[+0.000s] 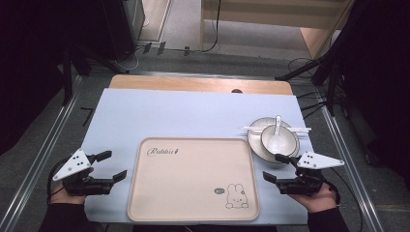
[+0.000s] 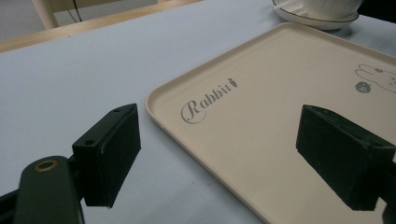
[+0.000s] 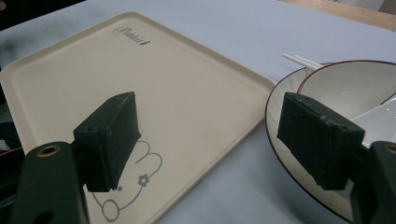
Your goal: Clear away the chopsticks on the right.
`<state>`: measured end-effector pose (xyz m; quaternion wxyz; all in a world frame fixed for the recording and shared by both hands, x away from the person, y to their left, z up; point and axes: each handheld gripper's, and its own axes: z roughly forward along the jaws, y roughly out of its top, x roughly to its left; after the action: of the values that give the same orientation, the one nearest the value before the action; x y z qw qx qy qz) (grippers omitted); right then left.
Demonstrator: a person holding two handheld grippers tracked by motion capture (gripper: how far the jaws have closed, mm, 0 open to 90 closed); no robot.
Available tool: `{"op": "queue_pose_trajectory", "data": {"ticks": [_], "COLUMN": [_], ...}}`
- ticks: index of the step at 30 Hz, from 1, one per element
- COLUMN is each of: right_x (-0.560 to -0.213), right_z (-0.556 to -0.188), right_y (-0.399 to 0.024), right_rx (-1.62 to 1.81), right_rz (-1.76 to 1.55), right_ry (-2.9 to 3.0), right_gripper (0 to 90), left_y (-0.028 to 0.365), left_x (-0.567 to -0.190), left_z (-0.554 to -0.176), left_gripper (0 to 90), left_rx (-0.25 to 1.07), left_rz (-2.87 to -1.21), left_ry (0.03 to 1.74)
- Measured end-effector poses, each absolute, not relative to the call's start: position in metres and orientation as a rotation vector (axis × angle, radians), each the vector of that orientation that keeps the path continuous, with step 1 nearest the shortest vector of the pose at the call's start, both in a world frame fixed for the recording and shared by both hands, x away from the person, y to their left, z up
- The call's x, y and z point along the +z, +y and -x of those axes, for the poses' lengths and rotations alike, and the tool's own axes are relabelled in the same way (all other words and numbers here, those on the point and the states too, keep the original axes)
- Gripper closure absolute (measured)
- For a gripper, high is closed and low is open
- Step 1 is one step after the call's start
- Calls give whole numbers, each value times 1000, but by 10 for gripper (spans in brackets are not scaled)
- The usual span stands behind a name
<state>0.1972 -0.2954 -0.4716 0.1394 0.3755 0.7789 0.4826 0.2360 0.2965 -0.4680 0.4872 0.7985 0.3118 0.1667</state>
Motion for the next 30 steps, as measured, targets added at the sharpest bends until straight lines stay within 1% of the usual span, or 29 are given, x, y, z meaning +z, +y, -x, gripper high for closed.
{"op": "queue_pose_trajectory", "data": {"ticks": [16,30], "right_x": [-472,-471], "right_z": [-200,-201], "right_y": [-295,-298], "right_rx": [1395,1413], "right_rz": [-1086,-1116], "right_ry": [2259,2258], "right_gripper": [216,258], "left_y": [297,296], "left_x": [-469,-469], "left_z": [-237,-237], "left_gripper": [150,153], "left_rx": [387,388], "left_rz": [-1945,-1953], "left_ry": [764,763]}}
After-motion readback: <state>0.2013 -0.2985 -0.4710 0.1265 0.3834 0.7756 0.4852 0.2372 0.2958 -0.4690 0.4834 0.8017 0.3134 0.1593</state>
